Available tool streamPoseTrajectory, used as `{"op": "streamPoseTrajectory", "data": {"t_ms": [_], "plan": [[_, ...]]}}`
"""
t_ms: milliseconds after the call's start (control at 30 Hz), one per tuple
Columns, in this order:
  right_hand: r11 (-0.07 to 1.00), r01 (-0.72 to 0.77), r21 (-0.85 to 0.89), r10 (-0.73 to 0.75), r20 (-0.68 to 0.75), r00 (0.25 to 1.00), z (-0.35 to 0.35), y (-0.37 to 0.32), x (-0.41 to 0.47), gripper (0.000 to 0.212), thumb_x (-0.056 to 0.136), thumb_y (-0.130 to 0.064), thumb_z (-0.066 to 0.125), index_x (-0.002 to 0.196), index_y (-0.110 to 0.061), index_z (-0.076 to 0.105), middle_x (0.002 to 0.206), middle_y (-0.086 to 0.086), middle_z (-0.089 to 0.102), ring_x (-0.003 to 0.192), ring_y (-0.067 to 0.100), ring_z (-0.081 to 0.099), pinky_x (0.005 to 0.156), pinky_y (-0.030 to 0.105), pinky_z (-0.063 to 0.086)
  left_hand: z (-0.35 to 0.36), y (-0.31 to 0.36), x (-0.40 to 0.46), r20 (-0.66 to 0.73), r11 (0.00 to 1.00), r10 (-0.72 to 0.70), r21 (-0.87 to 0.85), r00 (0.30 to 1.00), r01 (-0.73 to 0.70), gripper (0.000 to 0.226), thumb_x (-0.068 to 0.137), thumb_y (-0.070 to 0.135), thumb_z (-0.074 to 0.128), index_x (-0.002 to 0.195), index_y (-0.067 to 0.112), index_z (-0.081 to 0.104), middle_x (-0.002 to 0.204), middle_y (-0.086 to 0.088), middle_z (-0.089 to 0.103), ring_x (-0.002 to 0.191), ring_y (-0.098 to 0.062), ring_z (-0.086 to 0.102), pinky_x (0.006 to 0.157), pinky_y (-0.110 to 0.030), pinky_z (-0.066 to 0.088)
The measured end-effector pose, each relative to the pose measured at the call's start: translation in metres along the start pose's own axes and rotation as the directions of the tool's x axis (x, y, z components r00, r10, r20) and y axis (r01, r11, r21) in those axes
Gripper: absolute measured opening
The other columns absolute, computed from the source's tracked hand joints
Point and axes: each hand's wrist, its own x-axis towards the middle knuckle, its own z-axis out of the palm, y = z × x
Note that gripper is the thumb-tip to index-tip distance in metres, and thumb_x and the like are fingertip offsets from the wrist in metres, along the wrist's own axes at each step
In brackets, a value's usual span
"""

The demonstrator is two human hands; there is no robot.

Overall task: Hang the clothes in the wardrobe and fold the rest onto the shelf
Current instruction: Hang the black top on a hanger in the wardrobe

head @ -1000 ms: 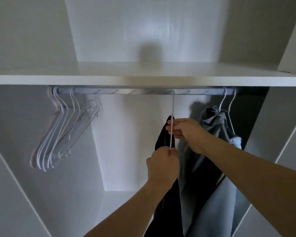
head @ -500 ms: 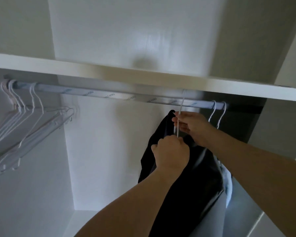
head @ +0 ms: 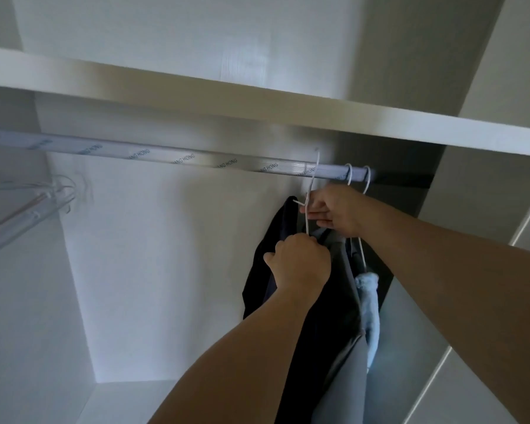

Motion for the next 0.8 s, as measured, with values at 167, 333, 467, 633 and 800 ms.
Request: {"op": "streamPoseTrajectory", "data": {"t_ms": [167,333,467,633,800], "plan": [[0.996,-0.043,0.079,0.040,0.030,0.999,-0.014,-0.002,0.001,0.038,0.095,-0.027,0.039,0.116,-0.002,0.059,0.113,0.021,0.065,0.111,0.032,0.058,0.099,0.039,0.042,0.009,0.010,0.000,0.055,0.997,-0.014,-0.069,0.998,0.018,0.026,0.097,0.021,0.038,0.073,0.015,0.044,0.094,-0.006,0.058,0.099,-0.029,0.053,0.091,-0.042,0.035],[0.991,-0.099,0.092,0.090,0.102,0.991,-0.021,0.002,0.004,0.058,0.097,-0.038,0.033,0.139,0.002,0.039,0.130,0.028,0.052,0.122,0.037,0.049,0.107,0.043,0.037,0.021,0.010,-0.002,0.072,0.992,-0.038,-0.118,0.997,0.046,0.027,0.096,0.021,0.038,0.069,0.016,0.042,0.096,-0.010,0.062,0.097,-0.031,0.056,0.092,-0.049,0.043],[0.983,-0.121,0.140,0.107,0.102,0.989,-0.024,0.006,0.004,0.059,0.098,-0.036,0.032,0.143,0.002,0.033,0.141,0.029,0.041,0.131,0.038,0.041,0.108,0.042,0.033,0.027,0.011,-0.003,0.093,0.986,-0.066,-0.147,0.994,0.079,0.028,0.091,0.017,0.039,0.063,0.018,0.037,0.096,-0.012,0.062,0.098,-0.033,0.057,0.090,-0.050,0.047],[0.974,-0.107,0.199,0.086,0.113,0.990,-0.028,0.011,0.004,0.058,0.099,-0.036,0.029,0.142,0.003,0.035,0.142,0.025,0.042,0.131,0.036,0.041,0.108,0.040,0.033,0.035,0.012,-0.001,0.093,0.986,-0.068,-0.147,0.993,0.082,0.027,0.092,0.018,0.038,0.065,0.015,0.041,0.097,-0.012,0.062,0.098,-0.033,0.057,0.089,-0.049,0.048],[0.943,-0.045,0.330,0.024,0.066,0.998,-0.036,0.016,0.007,0.058,0.101,-0.040,0.029,0.139,0.004,0.039,0.142,0.021,0.044,0.130,0.033,0.043,0.110,0.040,0.032,0.040,0.007,0.007,0.135,1.000,-0.001,-0.006,0.991,0.002,0.023,0.094,0.019,0.036,0.090,0.007,0.055,0.107,-0.014,0.058,0.106,-0.034,0.049,0.092,-0.047,0.044]]}}
